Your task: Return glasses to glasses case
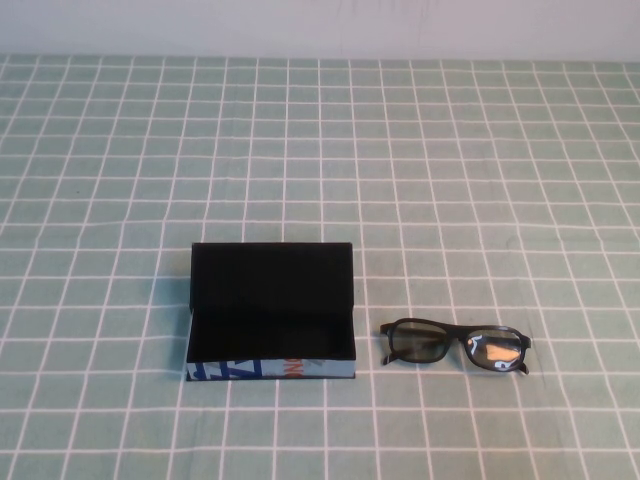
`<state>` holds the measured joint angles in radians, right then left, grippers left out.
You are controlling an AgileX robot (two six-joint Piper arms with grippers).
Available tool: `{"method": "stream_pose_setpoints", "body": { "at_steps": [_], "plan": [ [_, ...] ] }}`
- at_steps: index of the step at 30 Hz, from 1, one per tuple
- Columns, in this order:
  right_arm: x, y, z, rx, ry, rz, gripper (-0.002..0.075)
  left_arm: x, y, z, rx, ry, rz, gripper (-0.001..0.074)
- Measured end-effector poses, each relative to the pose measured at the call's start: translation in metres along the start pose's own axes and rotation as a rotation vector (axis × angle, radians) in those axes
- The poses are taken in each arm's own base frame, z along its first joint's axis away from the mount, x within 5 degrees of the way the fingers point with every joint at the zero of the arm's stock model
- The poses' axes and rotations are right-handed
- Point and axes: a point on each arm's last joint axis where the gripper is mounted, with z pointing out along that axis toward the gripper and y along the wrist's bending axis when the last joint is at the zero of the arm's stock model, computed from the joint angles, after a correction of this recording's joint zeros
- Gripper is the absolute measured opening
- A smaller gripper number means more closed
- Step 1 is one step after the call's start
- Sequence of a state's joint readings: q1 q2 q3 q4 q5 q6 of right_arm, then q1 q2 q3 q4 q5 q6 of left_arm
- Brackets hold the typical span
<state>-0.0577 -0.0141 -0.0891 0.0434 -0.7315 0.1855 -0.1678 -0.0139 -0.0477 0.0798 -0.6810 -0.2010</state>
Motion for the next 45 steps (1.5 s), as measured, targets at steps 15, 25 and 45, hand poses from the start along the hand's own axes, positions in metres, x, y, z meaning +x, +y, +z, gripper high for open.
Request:
{"method": "stream_pose_setpoints", "body": {
  "at_steps": [15,25,45],
  "plan": [
    [-0.067,0.038,0.114,0.063,0.518,0.047,-0.0011,-0.086,-0.002,0.110,-0.082,0.282,0.008,-0.0001],
    [0.034,0.017,0.144,0.235,1.148,0.058,-0.0011,-0.023,0.010,0.129,-0.174,0.790,-0.006,-0.0001],
    [0.192,0.073,0.175,-0.694,2.076,-0.200,-0.0011,0.029,0.015,0.114,-0.258,1.271,-0.071,-0.0001]
  ]
}}
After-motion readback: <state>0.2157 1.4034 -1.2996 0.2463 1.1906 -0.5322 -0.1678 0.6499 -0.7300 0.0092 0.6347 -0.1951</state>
